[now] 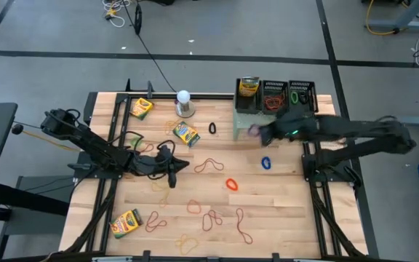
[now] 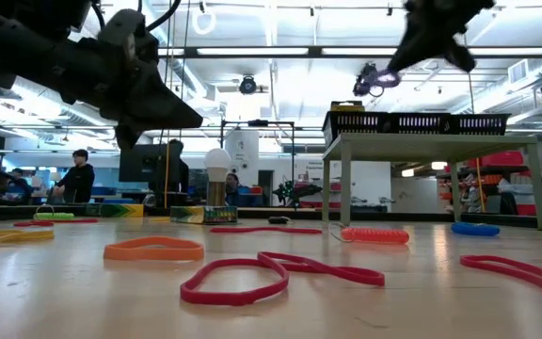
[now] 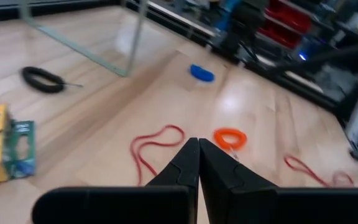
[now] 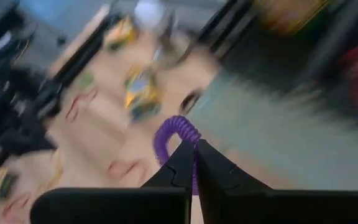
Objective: Pick & Place Office Desk Supplies
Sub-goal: Put the bottom violet spring keychain into the right basket on the shelf, then put the red rubber band into the middle basket on the shelf
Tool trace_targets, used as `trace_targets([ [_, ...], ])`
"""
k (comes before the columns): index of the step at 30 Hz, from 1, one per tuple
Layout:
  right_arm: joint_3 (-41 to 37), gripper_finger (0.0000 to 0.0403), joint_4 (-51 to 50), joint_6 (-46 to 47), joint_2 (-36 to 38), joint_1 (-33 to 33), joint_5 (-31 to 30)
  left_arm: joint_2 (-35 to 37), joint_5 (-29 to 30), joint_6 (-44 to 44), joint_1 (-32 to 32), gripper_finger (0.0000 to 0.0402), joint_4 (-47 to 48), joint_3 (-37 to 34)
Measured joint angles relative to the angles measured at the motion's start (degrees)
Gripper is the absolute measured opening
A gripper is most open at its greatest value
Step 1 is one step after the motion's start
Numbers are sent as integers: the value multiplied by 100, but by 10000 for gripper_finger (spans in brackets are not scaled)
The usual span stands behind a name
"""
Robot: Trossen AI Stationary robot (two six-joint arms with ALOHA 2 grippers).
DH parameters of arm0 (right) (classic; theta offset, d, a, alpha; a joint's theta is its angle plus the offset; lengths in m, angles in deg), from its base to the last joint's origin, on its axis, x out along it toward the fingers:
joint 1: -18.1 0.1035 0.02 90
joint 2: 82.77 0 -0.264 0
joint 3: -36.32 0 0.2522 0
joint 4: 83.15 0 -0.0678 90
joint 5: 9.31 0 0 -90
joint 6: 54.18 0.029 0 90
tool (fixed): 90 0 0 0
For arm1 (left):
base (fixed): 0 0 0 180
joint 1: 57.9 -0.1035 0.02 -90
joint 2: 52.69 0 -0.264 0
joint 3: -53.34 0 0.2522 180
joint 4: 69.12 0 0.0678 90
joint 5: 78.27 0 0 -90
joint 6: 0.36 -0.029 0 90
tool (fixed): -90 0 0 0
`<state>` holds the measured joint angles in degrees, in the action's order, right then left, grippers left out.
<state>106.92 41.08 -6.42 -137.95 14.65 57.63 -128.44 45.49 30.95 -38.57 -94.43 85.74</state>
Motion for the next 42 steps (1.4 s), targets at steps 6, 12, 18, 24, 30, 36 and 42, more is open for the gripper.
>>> trace_targets([
  [6,430,10,-1145,-621,811,-978,-1256,0,558,376,-23,10,-76,2],
  [12,447,9,-1750,-445,875,-1870,-2443,0,600,-60,-529,10,-107,7],
  [18,67,9,-1950,84,513,-2809,-2362,6,-671,-934,-1270,10,-659,9],
  [24,-266,9,-1915,108,256,-3584,-1710,4,-775,-968,-1743,10,-956,7],
  [30,-312,27,-1872,86,189,-3865,-1673,4,-792,-967,-1908,10,-1064,7],
  [36,-312,95,-1927,59,194,-3893,-1587,4,-857,-639,-2009,10,-1046,7],
  [42,-115,138,-1948,-607,194,-3890,-1511,4,-965,-816,-2009,10,-1149,7],
])
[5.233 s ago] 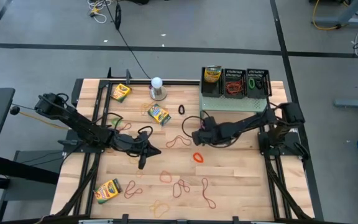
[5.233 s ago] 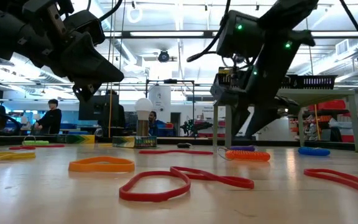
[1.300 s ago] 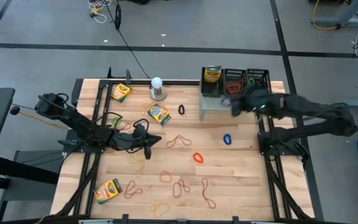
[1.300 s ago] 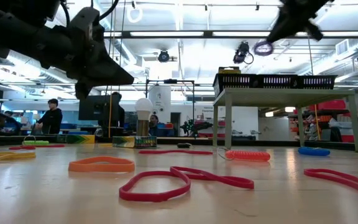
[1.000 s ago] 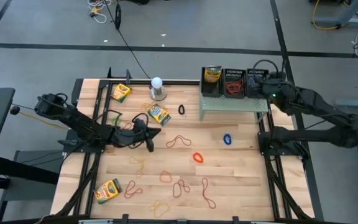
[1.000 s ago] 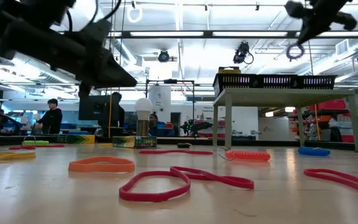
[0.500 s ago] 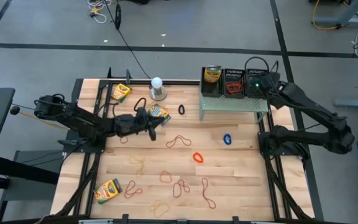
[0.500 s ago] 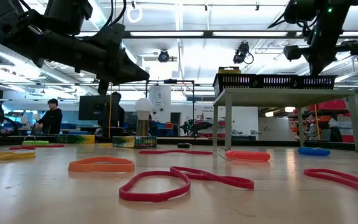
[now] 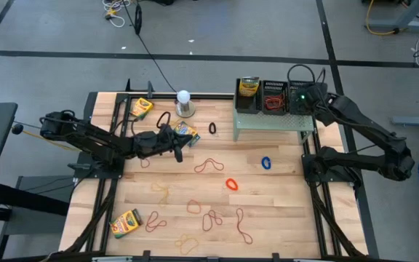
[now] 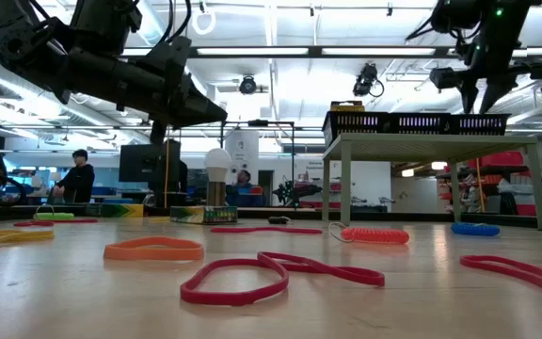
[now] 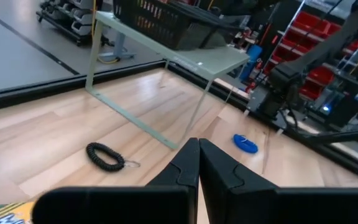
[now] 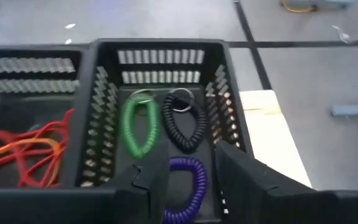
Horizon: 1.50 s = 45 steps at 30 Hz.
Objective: Pick & Place Office Desk Supplies
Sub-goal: Put the red rubber band into the middle basket on the shelf
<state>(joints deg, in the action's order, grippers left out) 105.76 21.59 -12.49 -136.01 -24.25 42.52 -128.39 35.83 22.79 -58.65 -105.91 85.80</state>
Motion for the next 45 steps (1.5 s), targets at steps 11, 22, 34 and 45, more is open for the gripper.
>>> trace_targets([
  [11,441,48,447,-808,337,1308,590,0,-67,296,2,10,-88,0],
  [22,433,7,680,-442,56,4149,-68,2,-335,278,2,10,-122,0],
  [34,433,40,755,635,-1233,5503,1294,2,-320,-49,2,10,159,-2],
  [45,430,17,2739,380,-3030,6306,2662,2,-359,-52,2,10,156,-2],
])
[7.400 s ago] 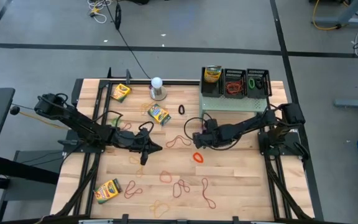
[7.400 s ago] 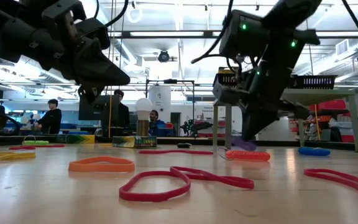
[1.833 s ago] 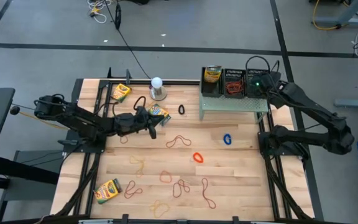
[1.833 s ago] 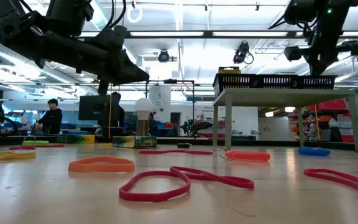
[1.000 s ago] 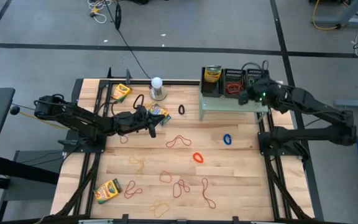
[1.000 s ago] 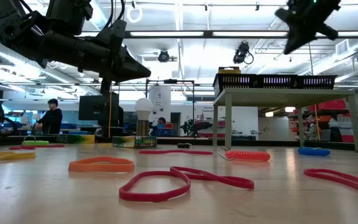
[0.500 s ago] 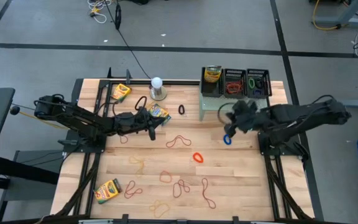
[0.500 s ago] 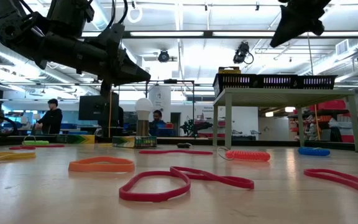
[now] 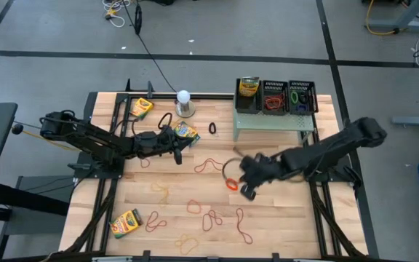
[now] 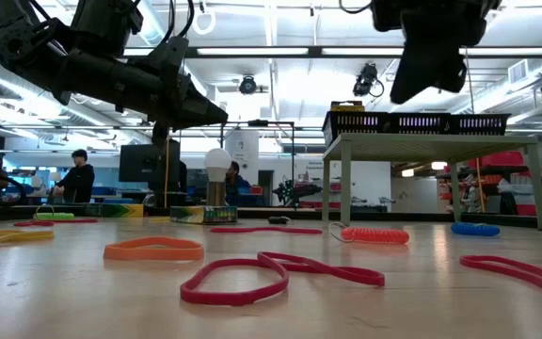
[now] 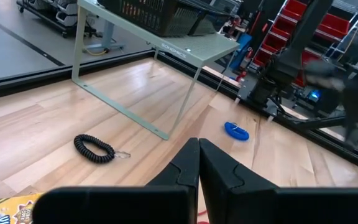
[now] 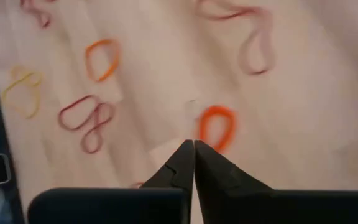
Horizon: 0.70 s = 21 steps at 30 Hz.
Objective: Pick & Place Office Desk Supplies
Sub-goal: Put the red rubber band into the middle basket on the shelf
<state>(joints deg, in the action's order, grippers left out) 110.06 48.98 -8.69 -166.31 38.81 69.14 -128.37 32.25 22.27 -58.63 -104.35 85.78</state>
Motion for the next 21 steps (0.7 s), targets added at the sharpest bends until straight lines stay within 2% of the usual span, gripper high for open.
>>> trace_targets([
  [5,144,7,424,649,-718,518,2,0,-3,0,0,10,0,0],
  [12,868,26,263,977,-1708,1112,178,0,-3,-1,0,10,0,0],
  [18,1716,72,-167,935,-2568,1378,354,0,-1,-1,-11,10,0,0],
  [21,2068,106,-121,569,-2837,1384,289,0,-1,1,-9,10,0,0],
])
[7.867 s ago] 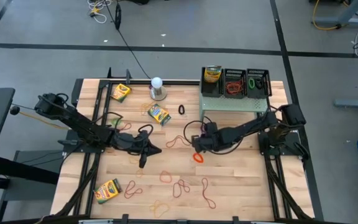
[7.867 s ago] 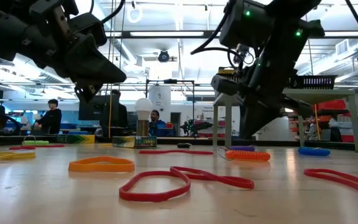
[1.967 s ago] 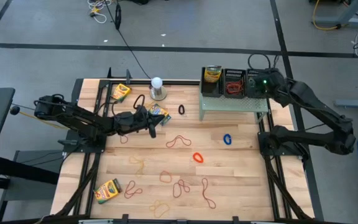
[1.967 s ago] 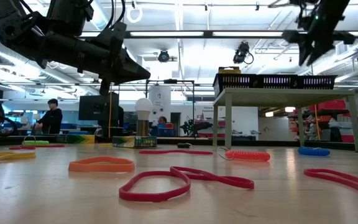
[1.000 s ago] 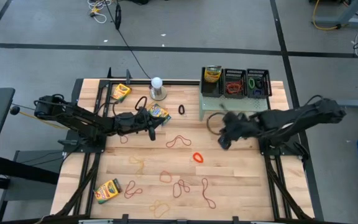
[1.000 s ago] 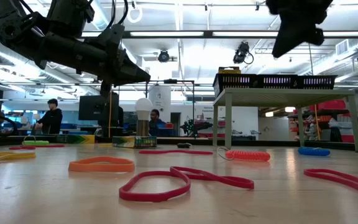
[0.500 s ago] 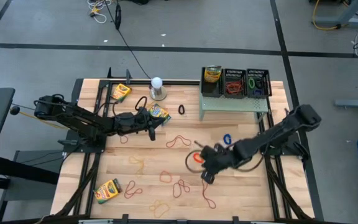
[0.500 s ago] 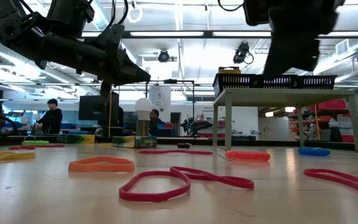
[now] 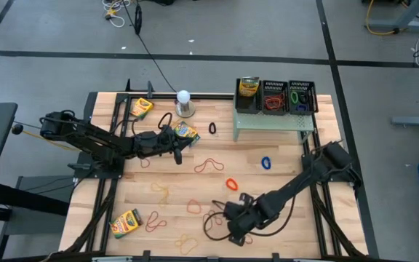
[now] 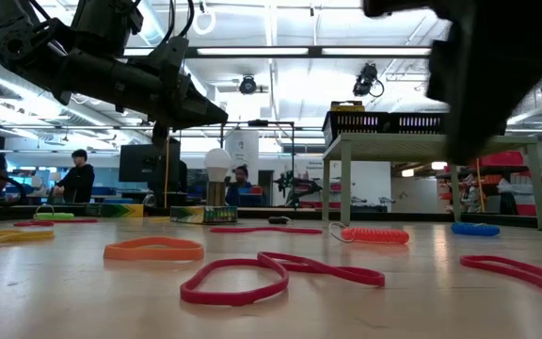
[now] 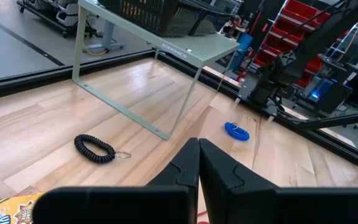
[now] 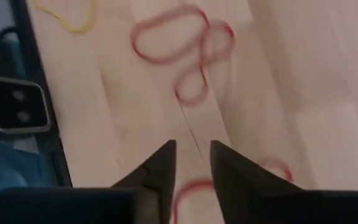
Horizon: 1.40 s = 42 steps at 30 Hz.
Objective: Pick & Place Office Desk Supplies
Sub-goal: Put the red rubber band into the middle basket on the shelf
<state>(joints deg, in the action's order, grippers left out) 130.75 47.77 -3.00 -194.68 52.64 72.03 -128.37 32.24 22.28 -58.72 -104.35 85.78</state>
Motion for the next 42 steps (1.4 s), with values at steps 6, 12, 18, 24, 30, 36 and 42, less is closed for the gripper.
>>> trace_targets([
  [6,231,147,581,-807,-469,-69,-315,0,1,0,0,10,-1,0],
  [12,231,140,1130,-1372,-791,-248,-357,1,-2,2,9,10,18,0],
  [18,231,138,1061,-1406,-877,-404,-485,2,-7,2,11,10,96,0],
  [24,238,164,1122,-1309,-1017,-494,-445,2,-8,3,9,10,88,0],
  [30,264,147,1145,-1200,-1183,-490,-325,2,-7,4,9,10,80,2],
  [36,262,75,1012,-1107,-1178,-497,-317,4,-7,4,10,10,33,2],
  [42,584,7,461,-1147,-1207,-553,-174,4,-7,4,9,10,24,2],
])
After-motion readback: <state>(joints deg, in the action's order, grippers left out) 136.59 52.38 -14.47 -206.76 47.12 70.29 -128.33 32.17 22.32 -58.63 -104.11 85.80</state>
